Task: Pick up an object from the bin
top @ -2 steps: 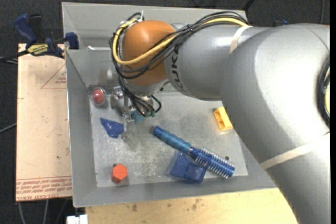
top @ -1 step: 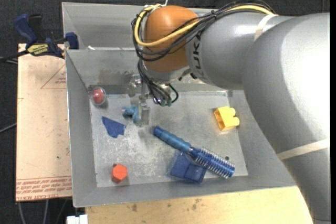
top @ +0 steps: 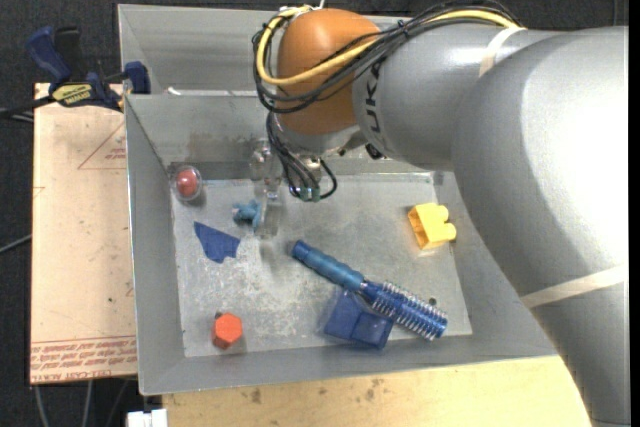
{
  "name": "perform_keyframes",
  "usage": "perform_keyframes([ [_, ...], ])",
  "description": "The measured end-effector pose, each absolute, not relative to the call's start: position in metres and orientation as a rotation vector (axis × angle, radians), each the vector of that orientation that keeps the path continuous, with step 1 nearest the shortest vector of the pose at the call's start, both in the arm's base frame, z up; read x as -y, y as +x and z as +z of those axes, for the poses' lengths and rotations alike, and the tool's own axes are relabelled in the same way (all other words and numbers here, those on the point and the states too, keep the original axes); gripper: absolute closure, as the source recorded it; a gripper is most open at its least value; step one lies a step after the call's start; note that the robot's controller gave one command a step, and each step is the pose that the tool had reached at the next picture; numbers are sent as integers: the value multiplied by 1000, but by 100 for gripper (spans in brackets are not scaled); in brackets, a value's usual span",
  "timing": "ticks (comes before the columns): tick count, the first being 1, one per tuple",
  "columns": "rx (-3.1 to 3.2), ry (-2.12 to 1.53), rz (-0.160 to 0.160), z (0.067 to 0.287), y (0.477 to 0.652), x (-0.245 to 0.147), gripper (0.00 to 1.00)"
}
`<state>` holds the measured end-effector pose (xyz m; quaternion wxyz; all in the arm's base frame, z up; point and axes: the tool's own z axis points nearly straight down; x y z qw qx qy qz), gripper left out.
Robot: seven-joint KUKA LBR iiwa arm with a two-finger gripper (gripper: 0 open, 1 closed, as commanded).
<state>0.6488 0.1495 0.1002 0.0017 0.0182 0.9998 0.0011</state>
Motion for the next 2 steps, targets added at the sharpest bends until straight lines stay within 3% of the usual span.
perform_keyframes([
  [1,-3131,272,2,69,643,-156,0],
  [2,-3129,273,5,69,643,-156,0],
])
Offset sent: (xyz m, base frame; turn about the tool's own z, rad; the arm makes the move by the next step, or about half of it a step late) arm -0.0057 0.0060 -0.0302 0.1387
